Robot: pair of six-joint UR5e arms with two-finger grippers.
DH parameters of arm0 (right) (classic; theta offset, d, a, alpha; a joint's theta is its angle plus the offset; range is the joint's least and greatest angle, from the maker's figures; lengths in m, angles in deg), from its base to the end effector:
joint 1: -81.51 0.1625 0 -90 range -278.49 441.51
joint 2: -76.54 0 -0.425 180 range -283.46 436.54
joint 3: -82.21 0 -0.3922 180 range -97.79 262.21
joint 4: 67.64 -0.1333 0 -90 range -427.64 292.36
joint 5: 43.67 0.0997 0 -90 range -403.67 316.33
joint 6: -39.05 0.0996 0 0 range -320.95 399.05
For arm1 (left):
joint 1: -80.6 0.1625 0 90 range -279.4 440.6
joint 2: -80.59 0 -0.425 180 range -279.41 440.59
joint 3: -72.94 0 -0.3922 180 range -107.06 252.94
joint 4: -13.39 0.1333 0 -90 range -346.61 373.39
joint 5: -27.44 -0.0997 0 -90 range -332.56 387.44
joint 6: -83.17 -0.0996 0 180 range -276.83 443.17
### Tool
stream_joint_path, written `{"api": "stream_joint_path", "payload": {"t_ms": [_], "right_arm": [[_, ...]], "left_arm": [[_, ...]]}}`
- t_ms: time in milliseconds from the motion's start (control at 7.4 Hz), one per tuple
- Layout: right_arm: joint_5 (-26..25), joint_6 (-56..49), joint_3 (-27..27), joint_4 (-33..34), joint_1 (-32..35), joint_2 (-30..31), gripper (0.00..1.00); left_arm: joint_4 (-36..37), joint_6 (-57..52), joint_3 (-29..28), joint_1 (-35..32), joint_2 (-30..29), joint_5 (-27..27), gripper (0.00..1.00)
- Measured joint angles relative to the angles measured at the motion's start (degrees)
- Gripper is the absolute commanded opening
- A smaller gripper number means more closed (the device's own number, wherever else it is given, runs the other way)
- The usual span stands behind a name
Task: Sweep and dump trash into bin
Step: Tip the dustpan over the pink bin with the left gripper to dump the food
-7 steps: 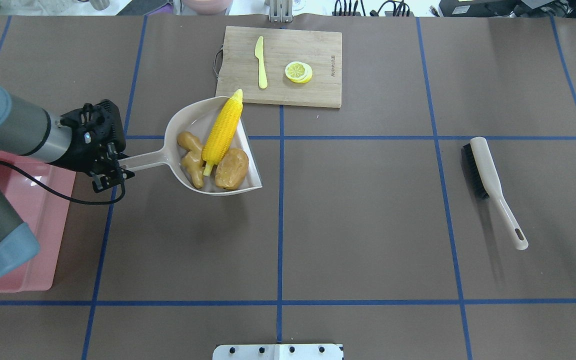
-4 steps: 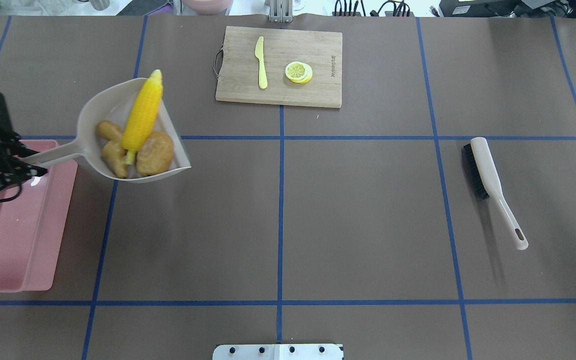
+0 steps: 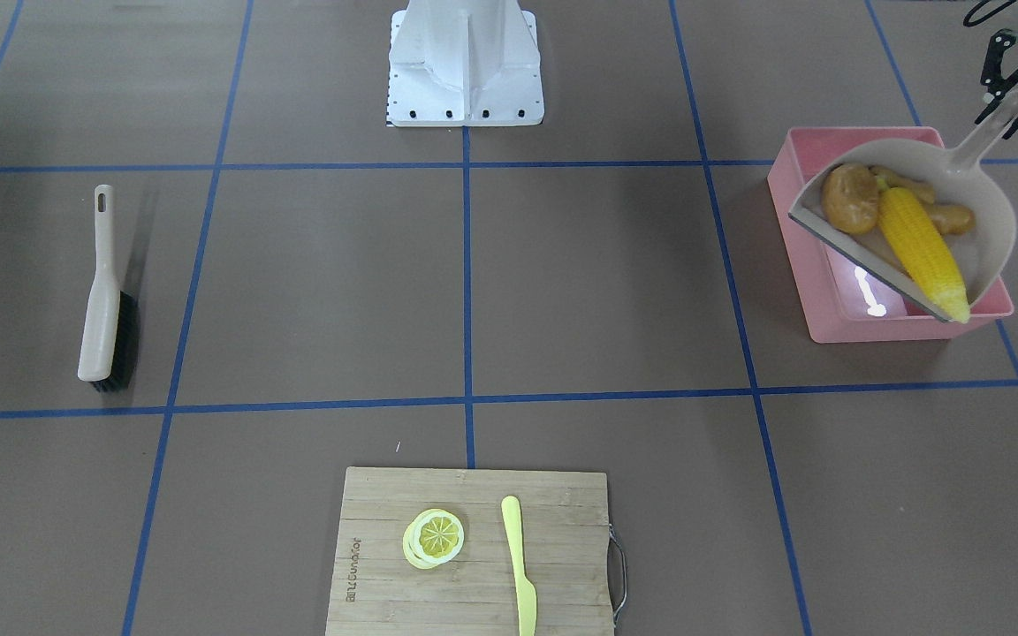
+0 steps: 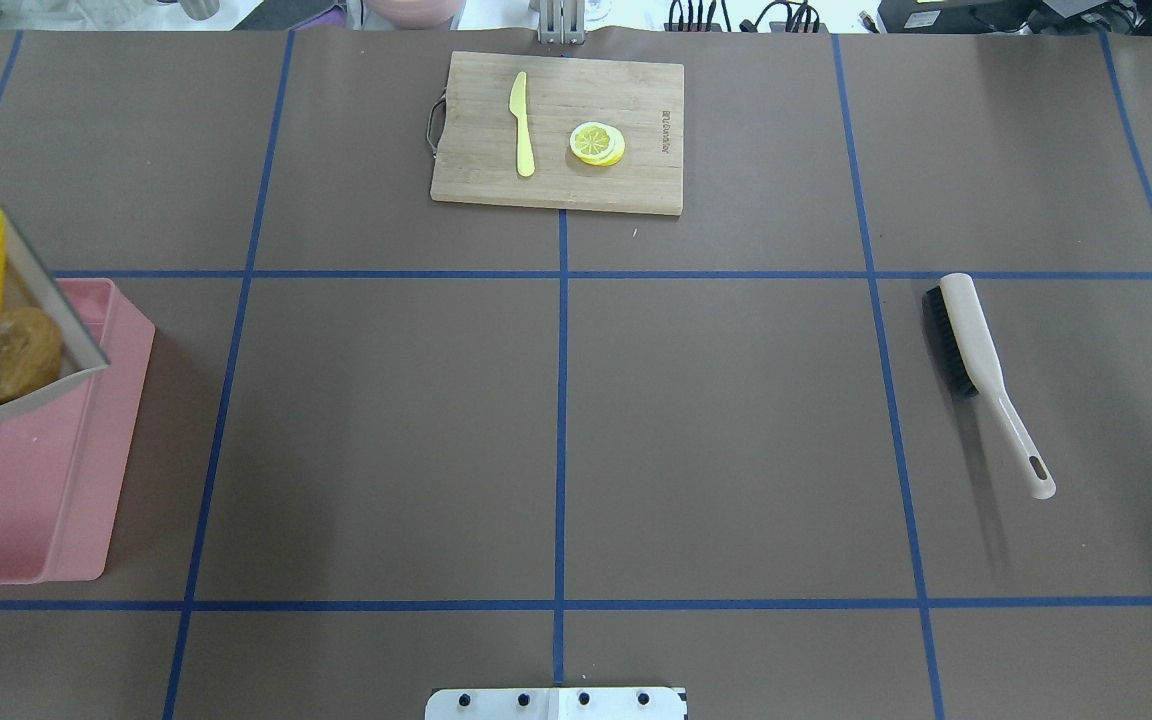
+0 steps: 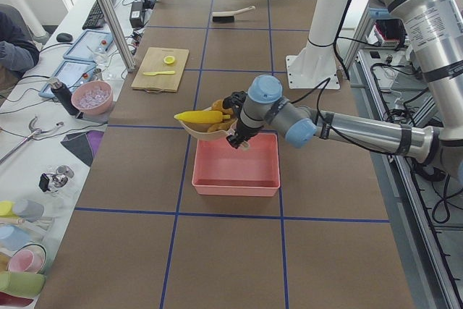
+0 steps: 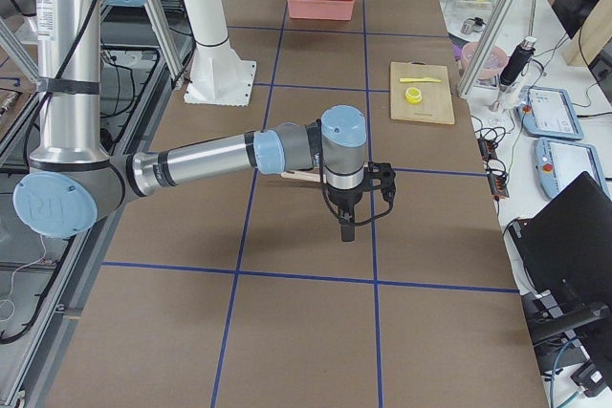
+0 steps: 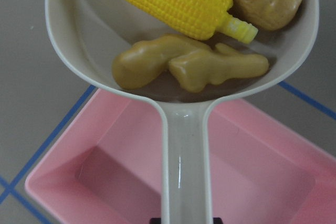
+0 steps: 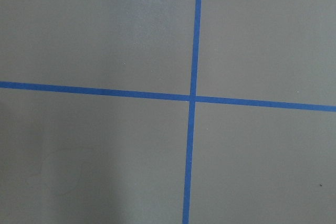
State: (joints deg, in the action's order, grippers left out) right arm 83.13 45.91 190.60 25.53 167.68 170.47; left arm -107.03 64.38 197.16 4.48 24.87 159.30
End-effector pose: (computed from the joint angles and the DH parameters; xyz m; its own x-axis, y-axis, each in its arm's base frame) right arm 0.0425 -0.4679 0.5473 0.7933 -0.0524 0.6066 -0.0295 0.9918 0.1242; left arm 0.0014 -0.2843 0.5277 0.5412 0.7489 -0.3823 -0.4028 0.6300 0.6640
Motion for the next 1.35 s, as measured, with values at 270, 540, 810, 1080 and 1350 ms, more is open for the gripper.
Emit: {"api": "stream_joint_path", "payload": {"t_ms": [270, 540, 810, 1080, 1350], "right_arm": [[0.2, 0.0, -0.8, 0.1, 0.7, 1.1, 1.00], [1.2, 0.5, -3.1, 0.2, 1.8, 1.5, 1.00], [2.5, 0.7, -3.8, 0.2, 2.3, 1.6, 1.00], [3.4, 0.5, -3.8, 0.1, 3.2, 1.6, 1.00], [4.9, 0.0, -3.9, 0.0, 4.2, 2.2, 1.00]], "left_arm": [[2.4, -8.4, 1.8, -3.1, 9.2, -0.3, 0.07], [18.4, -20.6, 6.4, -5.2, 10.4, -4.2, 0.07], [35.4, -28.3, 12.0, -8.8, 6.8, -9.4, 0.06], [46.0, -29.8, 17.7, -10.1, 4.7, -14.2, 0.06], [54.6, -30.1, 20.8, -10.2, 1.4, -17.9, 0.06]]}}
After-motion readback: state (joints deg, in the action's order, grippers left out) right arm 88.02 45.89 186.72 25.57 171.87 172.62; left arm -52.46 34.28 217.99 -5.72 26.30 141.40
